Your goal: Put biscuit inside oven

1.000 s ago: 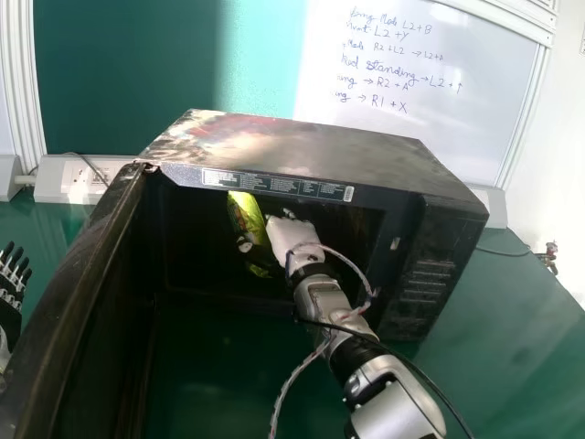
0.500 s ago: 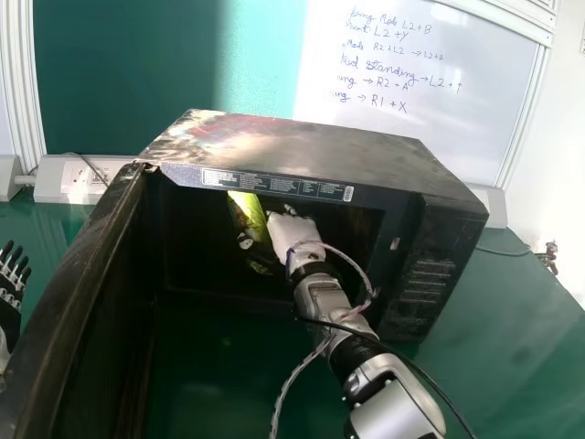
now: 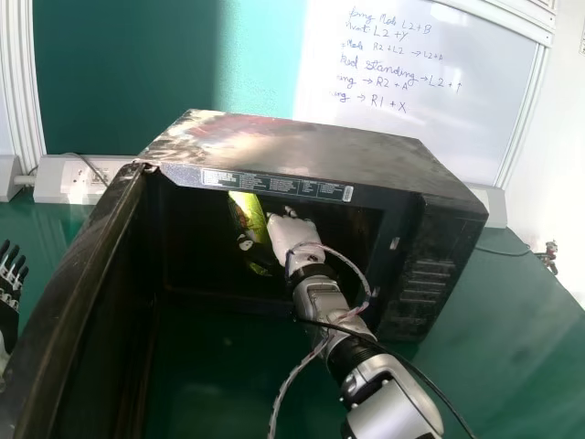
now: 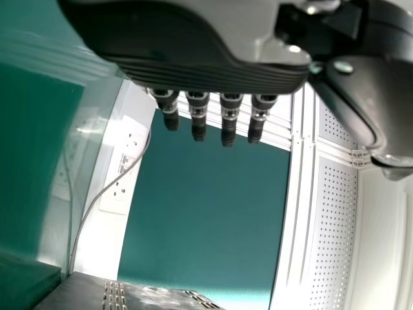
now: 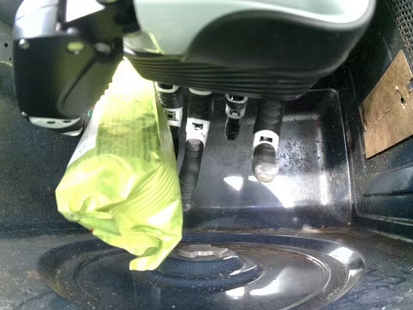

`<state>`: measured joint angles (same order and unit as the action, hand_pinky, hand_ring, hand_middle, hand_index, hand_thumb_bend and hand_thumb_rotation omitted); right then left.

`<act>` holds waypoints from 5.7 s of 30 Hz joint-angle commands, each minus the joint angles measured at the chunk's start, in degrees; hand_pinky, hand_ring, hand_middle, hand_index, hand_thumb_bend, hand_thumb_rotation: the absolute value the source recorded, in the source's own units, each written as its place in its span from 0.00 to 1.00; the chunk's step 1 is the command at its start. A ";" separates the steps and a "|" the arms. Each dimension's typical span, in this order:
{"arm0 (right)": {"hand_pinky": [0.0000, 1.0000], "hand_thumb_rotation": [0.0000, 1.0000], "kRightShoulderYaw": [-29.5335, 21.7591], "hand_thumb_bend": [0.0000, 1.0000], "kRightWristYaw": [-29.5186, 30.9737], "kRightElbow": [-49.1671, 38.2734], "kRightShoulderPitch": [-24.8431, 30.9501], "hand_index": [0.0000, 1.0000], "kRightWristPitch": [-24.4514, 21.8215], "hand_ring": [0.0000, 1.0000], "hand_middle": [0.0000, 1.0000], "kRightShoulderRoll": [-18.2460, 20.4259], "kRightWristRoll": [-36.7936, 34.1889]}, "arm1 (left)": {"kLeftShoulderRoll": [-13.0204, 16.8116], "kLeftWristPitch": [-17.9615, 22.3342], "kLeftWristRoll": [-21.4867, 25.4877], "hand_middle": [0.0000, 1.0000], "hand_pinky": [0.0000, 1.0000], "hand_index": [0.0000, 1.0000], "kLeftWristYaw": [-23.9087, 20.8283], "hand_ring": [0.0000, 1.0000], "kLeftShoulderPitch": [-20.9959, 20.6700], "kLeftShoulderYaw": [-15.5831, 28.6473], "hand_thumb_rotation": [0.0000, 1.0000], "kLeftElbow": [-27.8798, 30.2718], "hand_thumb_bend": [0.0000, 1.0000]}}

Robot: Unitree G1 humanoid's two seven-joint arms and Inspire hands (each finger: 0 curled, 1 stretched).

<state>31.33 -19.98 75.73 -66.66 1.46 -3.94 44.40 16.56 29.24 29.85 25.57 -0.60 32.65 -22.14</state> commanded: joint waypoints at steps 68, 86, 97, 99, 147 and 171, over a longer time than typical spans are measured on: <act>0.57 0.49 -0.51 0.83 3.68 -15.55 5.30 0.70 -3.02 0.62 0.66 -5.23 -2.88 | 0.90 4.19 0.89 0.78 0.75 0.80 3.91 0.78 -1.14 1.23 0.64 -7.65 0.69; 0.58 0.47 -4.54 0.82 17.75 -59.66 29.56 0.79 -9.34 0.66 0.71 -15.77 -1.32 | 1.21 4.23 0.64 0.78 0.75 0.81 3.95 0.78 -1.52 1.51 0.64 -8.28 0.70; 0.68 0.52 -8.77 0.79 26.62 -79.72 39.47 0.80 -11.27 0.74 0.78 -19.33 -0.46 | 1.44 3.75 1.03 0.78 0.75 0.81 4.50 0.79 -1.93 1.74 0.63 -8.84 0.70; 0.68 0.51 -9.56 0.79 27.86 -82.74 41.11 0.80 -11.55 0.74 0.78 -19.76 -0.20 | 1.49 3.70 1.25 0.78 0.75 0.80 4.76 0.78 -2.15 1.83 0.63 -9.20 0.69; 0.56 0.65 -38.55 0.74 19.35 -95.72 71.73 0.68 13.36 0.61 0.65 -10.52 -32.22 | 2.47 3.27 1.26 0.77 0.74 0.79 5.50 0.77 -2.91 1.99 0.61 -10.49 0.73; 0.36 0.87 -49.49 0.65 6.09 -92.87 64.77 0.51 -2.56 0.41 0.48 -3.81 -36.63 | -0.60 4.74 0.41 0.74 0.70 0.77 10.94 0.75 0.36 -2.37 0.69 -1.61 0.74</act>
<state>-17.80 -13.59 -17.76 -0.97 -0.39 -8.40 8.27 16.54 34.27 30.37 36.01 -1.03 31.43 -24.18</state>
